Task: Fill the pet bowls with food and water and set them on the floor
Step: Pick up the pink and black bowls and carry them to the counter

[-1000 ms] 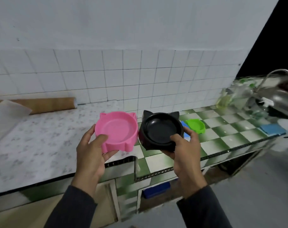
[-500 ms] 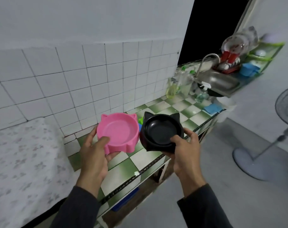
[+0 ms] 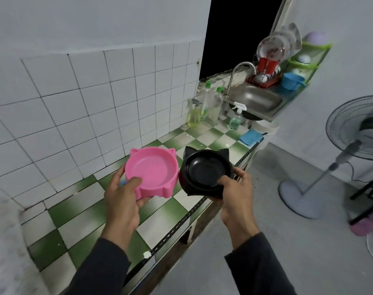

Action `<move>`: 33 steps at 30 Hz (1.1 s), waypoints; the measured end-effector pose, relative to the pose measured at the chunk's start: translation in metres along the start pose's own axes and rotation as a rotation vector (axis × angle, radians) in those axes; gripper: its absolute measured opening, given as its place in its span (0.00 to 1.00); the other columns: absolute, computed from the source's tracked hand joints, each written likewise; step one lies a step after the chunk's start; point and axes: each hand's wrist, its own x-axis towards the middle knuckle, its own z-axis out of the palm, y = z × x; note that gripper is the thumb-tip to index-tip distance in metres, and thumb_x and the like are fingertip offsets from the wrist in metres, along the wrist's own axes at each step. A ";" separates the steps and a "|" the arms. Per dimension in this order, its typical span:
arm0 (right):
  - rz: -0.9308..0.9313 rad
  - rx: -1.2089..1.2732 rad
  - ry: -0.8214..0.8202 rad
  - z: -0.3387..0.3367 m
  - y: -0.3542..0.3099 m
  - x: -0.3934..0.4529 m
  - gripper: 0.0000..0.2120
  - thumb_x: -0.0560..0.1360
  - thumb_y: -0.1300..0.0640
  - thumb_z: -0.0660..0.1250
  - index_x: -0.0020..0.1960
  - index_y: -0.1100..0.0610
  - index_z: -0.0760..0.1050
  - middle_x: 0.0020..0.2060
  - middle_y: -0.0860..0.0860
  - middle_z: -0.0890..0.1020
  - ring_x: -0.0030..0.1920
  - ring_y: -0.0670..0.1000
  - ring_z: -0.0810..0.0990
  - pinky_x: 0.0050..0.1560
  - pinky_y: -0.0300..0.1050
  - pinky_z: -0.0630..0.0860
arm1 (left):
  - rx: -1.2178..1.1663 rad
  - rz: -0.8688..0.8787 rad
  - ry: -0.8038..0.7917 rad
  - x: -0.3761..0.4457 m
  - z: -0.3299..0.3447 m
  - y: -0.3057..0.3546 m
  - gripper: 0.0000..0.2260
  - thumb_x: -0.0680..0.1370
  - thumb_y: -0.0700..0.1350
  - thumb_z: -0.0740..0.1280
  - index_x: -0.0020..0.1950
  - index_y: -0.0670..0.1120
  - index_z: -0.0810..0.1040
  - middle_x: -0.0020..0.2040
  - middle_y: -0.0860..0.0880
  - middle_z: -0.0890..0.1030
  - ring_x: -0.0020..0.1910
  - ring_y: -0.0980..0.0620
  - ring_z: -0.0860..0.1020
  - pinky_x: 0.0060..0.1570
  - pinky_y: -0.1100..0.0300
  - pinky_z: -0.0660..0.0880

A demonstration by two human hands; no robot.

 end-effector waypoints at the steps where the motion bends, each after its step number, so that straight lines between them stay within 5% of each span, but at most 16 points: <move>1: 0.003 -0.004 0.002 0.000 -0.001 0.008 0.24 0.75 0.70 0.65 0.63 0.46 0.70 0.60 0.57 0.79 0.53 0.59 0.84 0.40 0.54 0.85 | 0.004 0.000 -0.004 0.005 0.005 -0.003 0.30 0.77 0.31 0.68 0.74 0.56 0.75 0.66 0.47 0.76 0.60 0.39 0.79 0.48 0.38 0.84; 11: 0.058 -0.058 -0.035 -0.002 -0.019 0.105 0.24 0.74 0.70 0.65 0.63 0.47 0.69 0.60 0.56 0.78 0.54 0.58 0.82 0.36 0.51 0.83 | -0.066 -0.016 0.082 0.058 0.062 -0.044 0.30 0.74 0.31 0.69 0.71 0.58 0.77 0.66 0.45 0.77 0.60 0.36 0.81 0.47 0.35 0.83; 20: 0.132 -0.163 -0.206 0.009 -0.042 0.198 0.25 0.72 0.71 0.65 0.61 0.47 0.70 0.55 0.57 0.78 0.53 0.60 0.82 0.41 0.61 0.85 | -0.138 0.046 0.268 0.084 0.108 -0.083 0.27 0.75 0.31 0.69 0.66 0.59 0.80 0.64 0.48 0.78 0.60 0.40 0.80 0.43 0.44 0.84; 30: 0.133 -0.385 -0.384 0.036 -0.021 0.258 0.25 0.69 0.69 0.61 0.55 0.42 0.68 0.53 0.54 0.79 0.53 0.56 0.81 0.53 0.67 0.81 | -0.205 0.103 0.474 0.084 0.114 -0.109 0.26 0.75 0.31 0.69 0.59 0.63 0.81 0.65 0.49 0.78 0.61 0.39 0.81 0.45 0.42 0.84; 33: 0.151 -0.427 -0.401 0.048 -0.007 0.268 0.25 0.68 0.70 0.60 0.54 0.42 0.68 0.53 0.54 0.79 0.52 0.56 0.81 0.56 0.62 0.81 | -0.189 0.111 0.557 0.086 0.109 -0.116 0.27 0.76 0.31 0.69 0.66 0.59 0.79 0.65 0.49 0.78 0.60 0.39 0.81 0.48 0.39 0.84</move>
